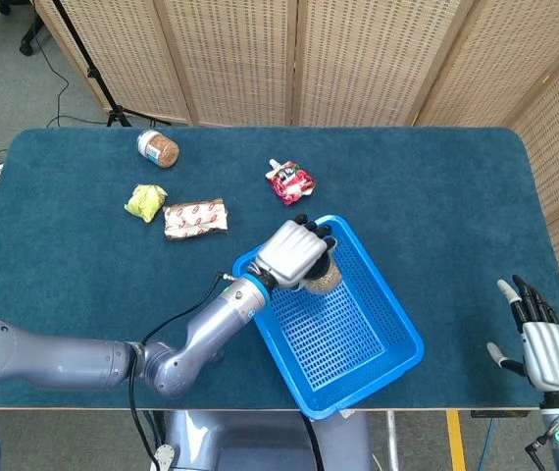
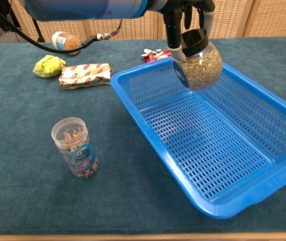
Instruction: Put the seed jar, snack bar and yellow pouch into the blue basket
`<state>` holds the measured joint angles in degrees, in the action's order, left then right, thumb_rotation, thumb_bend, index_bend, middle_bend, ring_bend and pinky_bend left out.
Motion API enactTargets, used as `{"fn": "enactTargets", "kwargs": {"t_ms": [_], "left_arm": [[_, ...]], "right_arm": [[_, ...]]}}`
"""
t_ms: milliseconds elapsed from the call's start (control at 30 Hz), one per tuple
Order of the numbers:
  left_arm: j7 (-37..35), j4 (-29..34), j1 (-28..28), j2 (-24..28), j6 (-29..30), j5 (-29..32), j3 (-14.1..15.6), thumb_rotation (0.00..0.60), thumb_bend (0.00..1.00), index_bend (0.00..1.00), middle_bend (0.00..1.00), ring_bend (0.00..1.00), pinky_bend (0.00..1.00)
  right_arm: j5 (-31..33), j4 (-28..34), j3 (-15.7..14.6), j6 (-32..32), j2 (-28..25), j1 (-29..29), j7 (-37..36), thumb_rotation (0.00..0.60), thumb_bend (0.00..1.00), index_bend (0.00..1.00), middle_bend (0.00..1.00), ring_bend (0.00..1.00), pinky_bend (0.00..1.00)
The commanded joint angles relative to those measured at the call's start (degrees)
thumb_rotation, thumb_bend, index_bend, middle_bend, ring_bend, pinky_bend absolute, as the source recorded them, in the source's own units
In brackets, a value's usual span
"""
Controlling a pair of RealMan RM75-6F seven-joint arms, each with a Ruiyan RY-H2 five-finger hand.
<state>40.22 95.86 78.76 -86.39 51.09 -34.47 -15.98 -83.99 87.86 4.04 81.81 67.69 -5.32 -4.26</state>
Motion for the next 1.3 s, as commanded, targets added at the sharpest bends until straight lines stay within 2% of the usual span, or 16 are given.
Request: {"fn": "enactTargets", "kwargs": {"t_ms": [33,133,500,667,800,933,1067,1300], "left_arm": [[3.9,-2.6,0.9,-3.2,4.6,-3.9,2.9,0.600,0.24,0.62,0.22,0.26,0.22],[3.7,-3.5,0.3,-4.5,5.8,-5.0,3.6,0.600,0.21,0.57,0.17,0.23,0.22],[2.6,-3.4,-1.5,-4.5,4.3,-4.2,5.3,0.600,0.19,0.51,0.12,0.19,0.22],[3.2,-3.8,-2.4,-5.2,4.4,-4.6,7.1,0.600,0.16,0.46,0.05,0.14,0.22],[3.7,-4.0,-3.1,-5.5,4.4,-4.0,7.9,0.600,0.13,0.36,0.00,0.08,0.17],[3.8,-3.7,-3.7,-5.2,4.9,-4.1,8.1,0.600,0.11,0.23,0.00,0.04,0.14],[3.6,-3.4,-4.5,-4.6,5.1,-4.1,8.2,0.600,0.10,0.06,0.00,0.00,0.11],[3.4,-2.4,-6.8,-1.6,6.8,-4.3,8.7,0.600,0.10,0.03,0.00,0.00,0.10]], "right_arm": [[-0.1,-0.2,0.1,0.2,0.2,0.0,-0.1,0.600,0.26,0.07,0.00,0.00,0.17],[-0.5,-0.2,0.0,0.5,0.4,0.0,0.2,0.600,0.26,0.07,0.00,0.00,0.17],[-1.1,0.3,-0.2,1.2,0.7,0.1,1.6,0.600,0.26,0.07,0.00,0.00,0.17],[-1.4,0.3,-0.2,1.7,0.9,0.2,2.4,0.600,0.26,0.07,0.00,0.00,0.17],[-1.7,0.3,-0.2,2.1,1.0,0.2,2.8,0.600,0.26,0.07,0.00,0.00,0.17],[-1.8,0.4,-0.2,2.2,1.1,0.2,3.2,0.600,0.26,0.07,0.00,0.00,0.17],[-2.0,0.5,-0.3,2.3,1.3,0.2,3.7,0.600,0.26,0.07,0.00,0.00,0.17],[-2.4,0.7,-0.6,2.4,1.4,0.2,4.5,0.600,0.27,0.07,0.00,0.00,0.17]]}}
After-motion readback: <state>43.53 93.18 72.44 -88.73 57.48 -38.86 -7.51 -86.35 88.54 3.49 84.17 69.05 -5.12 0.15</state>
